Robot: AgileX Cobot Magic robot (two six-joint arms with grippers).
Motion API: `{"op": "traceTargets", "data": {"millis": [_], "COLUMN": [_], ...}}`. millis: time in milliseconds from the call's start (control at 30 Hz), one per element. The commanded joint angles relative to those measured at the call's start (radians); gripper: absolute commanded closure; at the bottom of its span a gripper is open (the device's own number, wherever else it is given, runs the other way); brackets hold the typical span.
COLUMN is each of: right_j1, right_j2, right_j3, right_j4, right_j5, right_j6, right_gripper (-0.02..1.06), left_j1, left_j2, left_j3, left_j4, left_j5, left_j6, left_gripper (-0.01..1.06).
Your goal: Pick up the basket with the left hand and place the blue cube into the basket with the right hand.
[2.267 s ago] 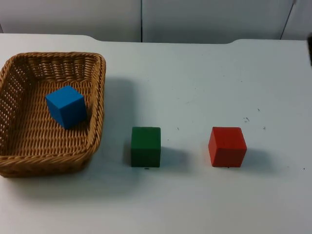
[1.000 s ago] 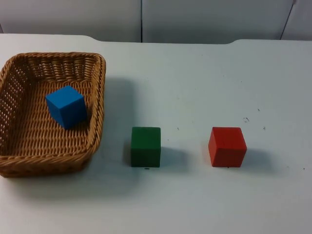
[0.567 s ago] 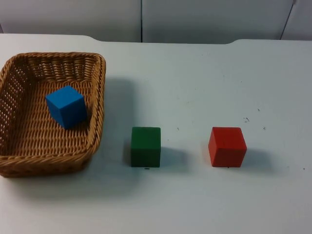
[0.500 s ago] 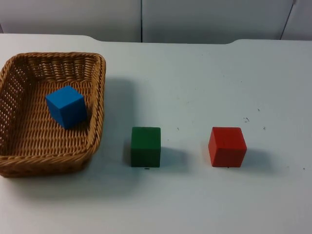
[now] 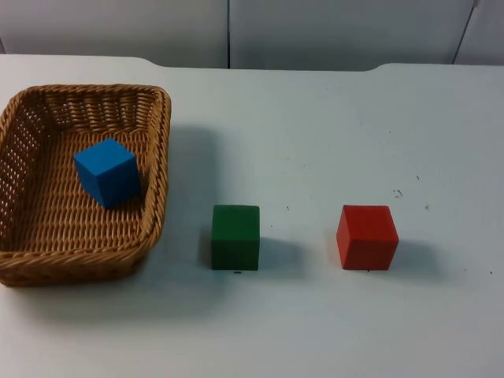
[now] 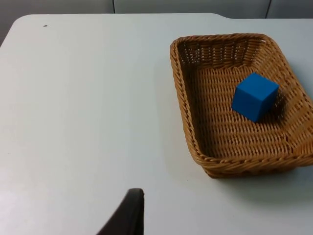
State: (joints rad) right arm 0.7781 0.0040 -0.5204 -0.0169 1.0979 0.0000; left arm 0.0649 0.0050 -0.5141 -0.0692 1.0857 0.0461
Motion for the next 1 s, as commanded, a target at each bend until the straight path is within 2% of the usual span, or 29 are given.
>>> {"op": "traceTargets", "data": {"millis": [0,233,300,767,833,867,900,933,967], "right_j1": [0.002,0.002,0.002,0.002,0.002,0.002,0.002,0.002,0.002], "right_j2": [-0.004,-0.004,-0.004,-0.004,-0.004,-0.004,-0.004,-0.004,-0.004], "right_j3": [0.004,0.012,0.012,0.012,0.012,0.012,0.012,0.012,0.012], "right_j4": [-0.009,-0.02,-0.041,-0.042,-0.042,-0.04,-0.04,-0.04,-0.04], "right_j5": [-0.007,-0.018,-0.018,-0.018,-0.018,-0.018,-0.018,-0.018,-0.018], "right_j6": [0.0,0.015,0.047,0.045,0.045,0.045,0.045,0.045,0.043], "right_gripper": [0.27,0.27,0.27,0.27,0.2,0.13,0.13,0.04,-0.01], "left_j1": [0.001,0.001,0.001,0.001,0.001,0.001,0.001,0.001,0.001], "left_j2": [-0.005,-0.005,-0.005,-0.005,-0.005,-0.005,-0.005,-0.005,-0.005], "left_j3": [0.002,0.002,0.002,0.002,0.002,0.002,0.002,0.002,0.002], "left_j4": [0.001,0.001,0.001,0.001,0.001,0.001,0.001,0.001,0.001], "left_j5": [-0.01,-0.01,-0.01,-0.01,-0.01,-0.01,-0.01,-0.01,-0.01], "left_j6": [-0.008,-0.008,-0.008,-0.008,-0.008,-0.008,-0.008,-0.008,-0.008], "left_gripper": [0.0,0.0,0.0,0.0,0.0,0.0,0.0,0.0,0.0]}}
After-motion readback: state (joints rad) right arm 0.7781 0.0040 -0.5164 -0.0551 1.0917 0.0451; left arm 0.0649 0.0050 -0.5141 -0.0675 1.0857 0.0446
